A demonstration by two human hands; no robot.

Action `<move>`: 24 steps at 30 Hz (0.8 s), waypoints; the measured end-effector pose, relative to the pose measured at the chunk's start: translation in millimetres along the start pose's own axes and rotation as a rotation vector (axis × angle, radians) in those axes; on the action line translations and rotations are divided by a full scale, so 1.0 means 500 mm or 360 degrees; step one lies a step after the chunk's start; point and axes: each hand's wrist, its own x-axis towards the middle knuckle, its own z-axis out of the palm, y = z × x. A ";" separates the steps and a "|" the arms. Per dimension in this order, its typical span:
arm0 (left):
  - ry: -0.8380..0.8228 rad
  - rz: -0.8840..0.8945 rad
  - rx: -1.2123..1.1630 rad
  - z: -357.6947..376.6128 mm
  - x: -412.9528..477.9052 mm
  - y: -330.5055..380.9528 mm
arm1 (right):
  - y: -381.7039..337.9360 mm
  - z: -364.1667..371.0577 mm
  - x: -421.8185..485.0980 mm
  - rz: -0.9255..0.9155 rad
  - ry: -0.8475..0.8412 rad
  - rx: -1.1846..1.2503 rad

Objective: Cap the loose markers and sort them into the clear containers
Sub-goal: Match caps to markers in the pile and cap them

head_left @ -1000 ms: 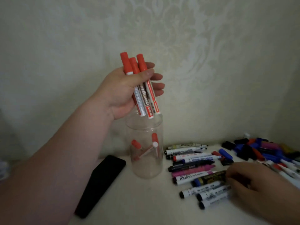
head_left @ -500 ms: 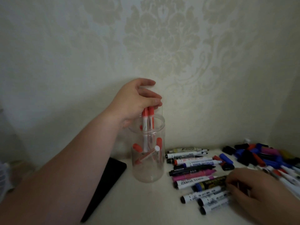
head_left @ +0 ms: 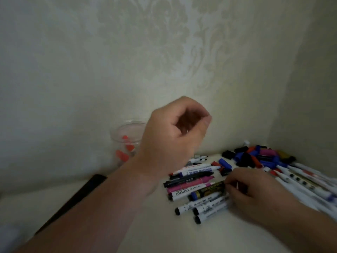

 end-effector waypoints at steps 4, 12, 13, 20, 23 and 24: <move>-0.0358 -0.0335 0.0022 0.131 -0.059 -0.043 | 0.030 -0.025 0.009 -0.0036 0.0169 -0.0015; -0.0643 -0.0318 0.0320 0.266 -0.105 -0.039 | 0.177 -0.208 -0.003 0.0581 0.0152 -0.0136; -0.0688 -0.0264 0.0362 0.274 -0.119 -0.037 | 0.194 -0.213 -0.013 0.0643 0.0138 -0.0200; -0.1033 0.0005 0.0394 0.273 -0.159 -0.048 | 0.256 -0.195 -0.087 0.0747 0.0092 -0.0314; -0.1089 -0.0035 0.0404 0.282 -0.163 -0.046 | 0.256 -0.200 -0.089 0.0773 0.0017 -0.0324; -0.1063 -0.0115 0.0381 0.284 -0.161 -0.045 | 0.255 -0.196 -0.086 0.0784 -0.0022 -0.0331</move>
